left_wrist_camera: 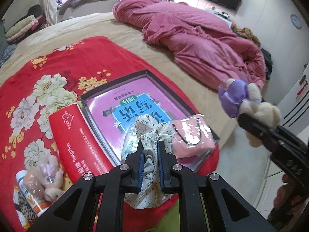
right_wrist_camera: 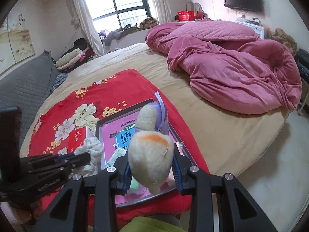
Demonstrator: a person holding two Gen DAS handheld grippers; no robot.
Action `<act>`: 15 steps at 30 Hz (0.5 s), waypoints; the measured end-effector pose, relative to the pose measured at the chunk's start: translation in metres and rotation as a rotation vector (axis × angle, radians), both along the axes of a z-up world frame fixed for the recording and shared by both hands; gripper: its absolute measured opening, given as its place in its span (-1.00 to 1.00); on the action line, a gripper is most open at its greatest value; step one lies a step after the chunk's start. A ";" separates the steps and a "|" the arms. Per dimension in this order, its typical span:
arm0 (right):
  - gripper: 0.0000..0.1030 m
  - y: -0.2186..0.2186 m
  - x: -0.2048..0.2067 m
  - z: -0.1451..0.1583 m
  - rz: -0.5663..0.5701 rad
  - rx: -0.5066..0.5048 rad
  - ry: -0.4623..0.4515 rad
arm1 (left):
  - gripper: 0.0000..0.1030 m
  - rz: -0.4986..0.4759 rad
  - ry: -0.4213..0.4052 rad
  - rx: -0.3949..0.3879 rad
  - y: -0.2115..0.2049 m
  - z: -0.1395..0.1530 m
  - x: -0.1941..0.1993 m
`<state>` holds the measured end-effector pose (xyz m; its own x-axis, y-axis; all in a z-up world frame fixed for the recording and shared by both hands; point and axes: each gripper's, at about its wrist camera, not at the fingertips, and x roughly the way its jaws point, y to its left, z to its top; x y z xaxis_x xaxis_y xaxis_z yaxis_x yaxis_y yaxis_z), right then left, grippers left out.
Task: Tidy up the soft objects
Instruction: 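Lift and carry floral cloth with left gripper while right carries plush toy to tray, then lower plush toy onto tray and open right gripper while left lowers and releases cloth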
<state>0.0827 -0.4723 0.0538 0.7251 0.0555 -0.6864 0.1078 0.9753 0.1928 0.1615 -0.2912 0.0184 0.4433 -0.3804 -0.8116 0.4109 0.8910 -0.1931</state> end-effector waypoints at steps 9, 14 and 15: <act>-0.31 -0.005 0.017 -0.024 0.022 0.025 0.041 | -0.75 -0.019 0.053 0.049 -0.021 -0.032 0.018; -0.31 -0.001 0.027 -0.035 0.053 0.017 0.063 | -0.75 -0.038 0.072 0.062 -0.030 -0.045 0.019; -0.31 0.000 0.028 -0.036 0.060 0.016 0.065 | -0.75 -0.040 0.077 0.063 -0.030 -0.047 0.020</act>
<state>0.1109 -0.4719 0.0179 0.6740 0.1082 -0.7308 0.0625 0.9773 0.2024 0.1816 -0.3216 -0.0284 0.3643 -0.3438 -0.8655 0.4329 0.8854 -0.1694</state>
